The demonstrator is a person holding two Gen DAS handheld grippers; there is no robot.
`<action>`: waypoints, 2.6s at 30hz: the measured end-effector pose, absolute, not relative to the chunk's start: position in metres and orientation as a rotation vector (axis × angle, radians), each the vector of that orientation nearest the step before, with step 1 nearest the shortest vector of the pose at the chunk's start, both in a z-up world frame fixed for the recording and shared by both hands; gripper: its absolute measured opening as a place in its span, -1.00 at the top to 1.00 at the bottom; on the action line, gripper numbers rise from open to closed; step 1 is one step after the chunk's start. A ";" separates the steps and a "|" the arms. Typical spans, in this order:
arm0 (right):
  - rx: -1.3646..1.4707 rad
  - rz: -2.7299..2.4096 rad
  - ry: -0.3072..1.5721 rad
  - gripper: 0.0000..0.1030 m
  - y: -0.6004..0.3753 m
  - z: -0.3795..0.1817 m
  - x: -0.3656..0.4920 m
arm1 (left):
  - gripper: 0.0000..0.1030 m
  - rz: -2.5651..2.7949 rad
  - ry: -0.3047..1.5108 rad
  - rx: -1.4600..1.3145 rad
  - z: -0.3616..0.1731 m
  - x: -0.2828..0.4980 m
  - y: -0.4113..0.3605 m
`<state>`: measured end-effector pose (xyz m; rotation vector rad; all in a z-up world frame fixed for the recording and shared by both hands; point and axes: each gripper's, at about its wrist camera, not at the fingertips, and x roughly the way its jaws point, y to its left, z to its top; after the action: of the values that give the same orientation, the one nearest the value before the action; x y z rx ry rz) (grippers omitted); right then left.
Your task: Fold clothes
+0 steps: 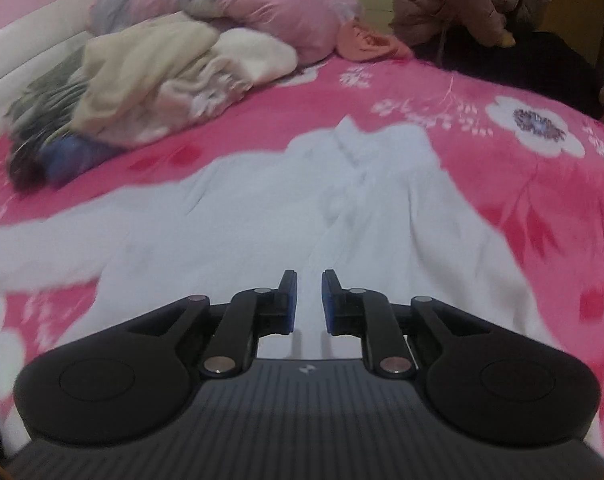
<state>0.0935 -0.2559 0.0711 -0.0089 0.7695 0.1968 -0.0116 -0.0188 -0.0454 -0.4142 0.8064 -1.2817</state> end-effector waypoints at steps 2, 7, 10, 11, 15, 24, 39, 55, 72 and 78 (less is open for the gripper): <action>-0.053 0.169 0.768 0.76 -0.252 0.064 0.120 | 0.30 -1.296 0.798 -0.432 -0.048 -0.011 -0.017; -0.151 0.113 0.778 0.76 -0.239 0.038 0.172 | 0.30 -1.328 0.783 -0.439 -0.053 -0.013 -0.018; -0.148 0.090 0.785 0.76 -0.238 0.026 0.193 | 0.30 -1.342 0.771 -0.436 -0.055 -0.016 -0.020; -0.149 0.083 0.792 0.76 -0.237 0.022 0.198 | 0.30 -1.346 0.767 -0.435 -0.055 -0.016 -0.021; -0.156 0.039 0.846 0.83 -0.238 -0.001 0.214 | 0.30 -1.357 0.757 -0.435 -0.056 -0.025 -0.022; 0.136 0.022 0.789 0.99 -0.269 0.001 0.214 | 0.30 -1.362 0.746 -0.440 -0.055 -0.031 -0.017; 0.312 0.124 0.764 0.98 -0.279 -0.018 0.220 | 0.30 -1.363 0.739 -0.427 -0.041 -0.039 -0.023; 0.437 0.020 0.439 0.89 -0.399 0.133 0.001 | -0.15 -1.252 0.749 -0.440 -0.006 -0.060 -0.005; 0.427 0.089 0.262 0.89 -0.413 0.144 -0.038 | -0.50 -0.946 0.809 -0.671 0.034 -0.050 0.116; 0.459 -0.002 0.200 0.89 -0.455 0.158 -0.067 | -0.60 -0.910 0.783 -0.648 0.045 -0.039 0.123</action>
<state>-0.0674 -0.4545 0.1576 0.4587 0.2005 -0.0018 -0.0386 0.1231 0.0453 -0.6485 0.7830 -0.9098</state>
